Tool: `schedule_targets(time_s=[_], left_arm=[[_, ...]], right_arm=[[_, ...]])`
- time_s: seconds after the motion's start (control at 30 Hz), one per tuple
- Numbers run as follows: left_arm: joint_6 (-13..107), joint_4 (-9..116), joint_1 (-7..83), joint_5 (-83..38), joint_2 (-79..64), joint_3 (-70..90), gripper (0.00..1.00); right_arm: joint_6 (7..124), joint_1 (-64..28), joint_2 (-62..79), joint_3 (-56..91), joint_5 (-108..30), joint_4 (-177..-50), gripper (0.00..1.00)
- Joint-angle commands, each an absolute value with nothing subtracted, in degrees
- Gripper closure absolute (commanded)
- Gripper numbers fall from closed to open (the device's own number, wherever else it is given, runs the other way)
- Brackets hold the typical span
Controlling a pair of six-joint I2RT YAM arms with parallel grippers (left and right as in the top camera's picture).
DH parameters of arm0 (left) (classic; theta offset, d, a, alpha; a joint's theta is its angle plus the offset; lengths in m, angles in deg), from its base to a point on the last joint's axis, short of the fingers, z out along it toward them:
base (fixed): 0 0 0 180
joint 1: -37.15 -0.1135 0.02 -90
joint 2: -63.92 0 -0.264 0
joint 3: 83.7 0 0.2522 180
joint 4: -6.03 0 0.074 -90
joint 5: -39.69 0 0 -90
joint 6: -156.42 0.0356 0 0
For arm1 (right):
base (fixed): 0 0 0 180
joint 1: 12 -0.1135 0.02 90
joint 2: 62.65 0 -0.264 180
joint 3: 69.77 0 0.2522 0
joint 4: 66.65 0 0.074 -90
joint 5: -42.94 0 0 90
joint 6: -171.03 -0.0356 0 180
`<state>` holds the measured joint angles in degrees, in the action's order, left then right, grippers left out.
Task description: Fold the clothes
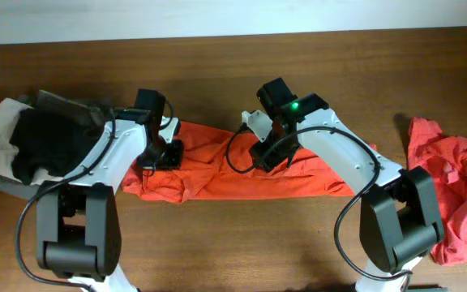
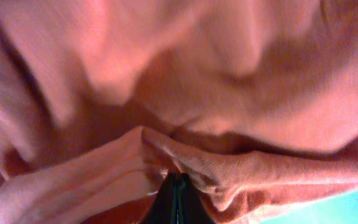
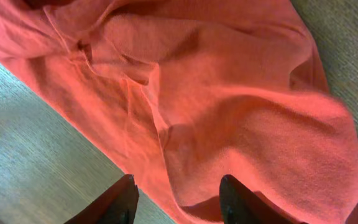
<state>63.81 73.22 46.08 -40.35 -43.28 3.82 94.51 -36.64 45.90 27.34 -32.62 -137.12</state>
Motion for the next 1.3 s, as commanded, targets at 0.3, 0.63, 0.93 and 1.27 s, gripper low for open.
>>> schedule_targets(time_s=[0.3,0.63,0.93,1.27], left_arm=[[59.96,84.37,50.48,-31.24,-35.61,6.14,0.99],[59.55,85.31,56.01,-33.57,-35.74,5.74,0.81],[56.38,86.05,55.7,-49.62,-35.7,5.74,0.73],[57.16,74.2,51.0,-51.48,-36.51,4.5,0.59]], right_arm=[[94.07,-36.62,46.36,27.41,-32.34,-136.5,0.52],[94.07,-36.62,46.36,27.41,-32.73,-136.46,0.52],[94.07,-36.62,46.36,27.41,-33.52,-136.48,0.51],[94.01,-36.62,46.36,27.41,-34.22,-136.48,0.51]])
